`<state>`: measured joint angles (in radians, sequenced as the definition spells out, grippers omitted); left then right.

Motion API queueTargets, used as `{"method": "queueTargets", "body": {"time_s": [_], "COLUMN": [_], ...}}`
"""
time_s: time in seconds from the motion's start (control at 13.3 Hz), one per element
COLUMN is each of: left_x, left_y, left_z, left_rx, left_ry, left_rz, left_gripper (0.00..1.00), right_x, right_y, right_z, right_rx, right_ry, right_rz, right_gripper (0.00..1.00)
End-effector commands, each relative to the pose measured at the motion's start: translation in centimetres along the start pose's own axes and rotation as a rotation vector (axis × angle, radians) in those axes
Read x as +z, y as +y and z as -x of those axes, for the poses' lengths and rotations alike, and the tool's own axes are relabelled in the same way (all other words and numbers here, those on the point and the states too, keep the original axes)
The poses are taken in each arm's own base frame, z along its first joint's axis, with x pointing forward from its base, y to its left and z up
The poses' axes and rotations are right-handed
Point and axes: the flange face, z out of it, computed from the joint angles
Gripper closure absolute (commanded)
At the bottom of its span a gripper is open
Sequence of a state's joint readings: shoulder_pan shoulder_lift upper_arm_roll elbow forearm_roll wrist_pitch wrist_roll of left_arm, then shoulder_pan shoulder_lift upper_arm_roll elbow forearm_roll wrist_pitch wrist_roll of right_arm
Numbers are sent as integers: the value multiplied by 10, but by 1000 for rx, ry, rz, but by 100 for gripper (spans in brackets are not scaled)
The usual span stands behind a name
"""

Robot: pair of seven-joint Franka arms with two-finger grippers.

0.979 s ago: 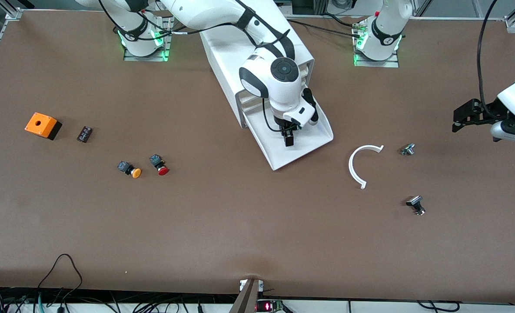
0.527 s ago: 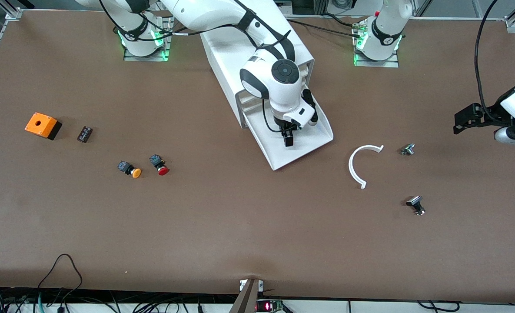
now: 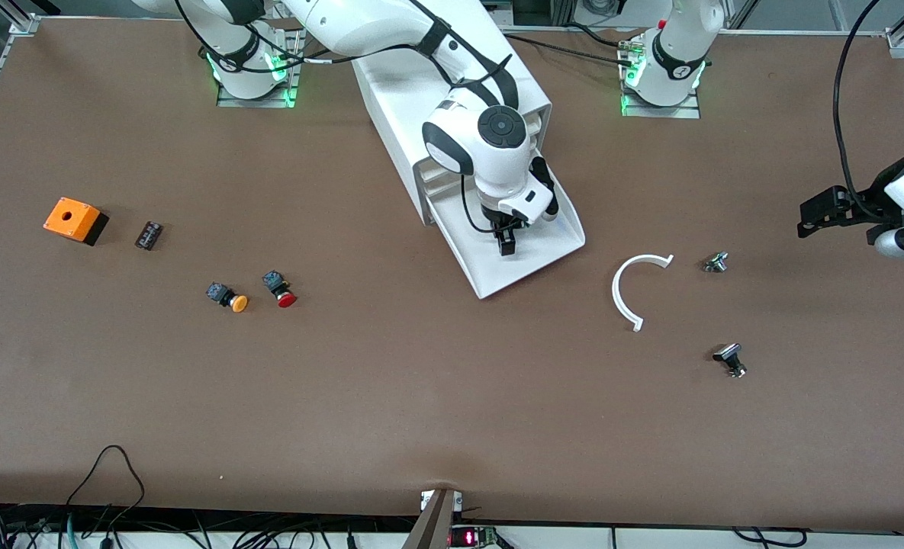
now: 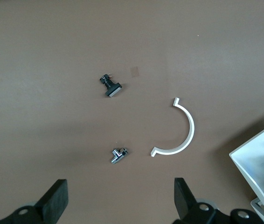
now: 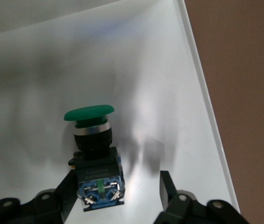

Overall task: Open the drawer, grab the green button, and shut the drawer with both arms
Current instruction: 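Lift the green button out of the drawer with the right gripper, then set the green button beside the red button and open the right gripper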

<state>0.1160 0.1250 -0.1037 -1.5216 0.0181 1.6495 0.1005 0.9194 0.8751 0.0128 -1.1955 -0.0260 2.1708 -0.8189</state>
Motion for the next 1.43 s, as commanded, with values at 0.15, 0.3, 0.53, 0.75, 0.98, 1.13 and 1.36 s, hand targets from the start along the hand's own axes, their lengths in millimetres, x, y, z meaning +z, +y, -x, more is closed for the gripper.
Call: {"method": "queueTargets", "body": {"time_s": [0.15, 0.3, 0.53, 0.75, 0.98, 1.13, 1.36], "left_x": [-4, -3, -3, -2, -2, -2, 0], "left_y": [1, 0, 0, 0, 0, 0, 0], "left_z": [2, 2, 3, 3, 3, 3, 3], "left_rx": [-73, -74, -76, -76, -76, -76, -76], "left_ry": [-8, -14, -15, -20, -23, -23, -26], "left_rz": [20, 21, 21, 21, 21, 21, 22], "left_gripper": [0, 0, 0, 0, 0, 0, 0], "right_x": [5, 5, -3, -31, -86, -119, -135], "right_y": [0, -2, 1, 3, 25, 50, 97], "right_z": [-7, -10, -9, -8, 6, 34, 97], "right_rx": [-7, 1, 36, 53, 99, 168, 260], "right_ry": [1, 3, 3, 17, 45, 82, 44], "right_rz": [13, 14, 24, 6, 13, 34, 118], "right_gripper": [56, 64, 71, 72, 72, 72, 72]}}
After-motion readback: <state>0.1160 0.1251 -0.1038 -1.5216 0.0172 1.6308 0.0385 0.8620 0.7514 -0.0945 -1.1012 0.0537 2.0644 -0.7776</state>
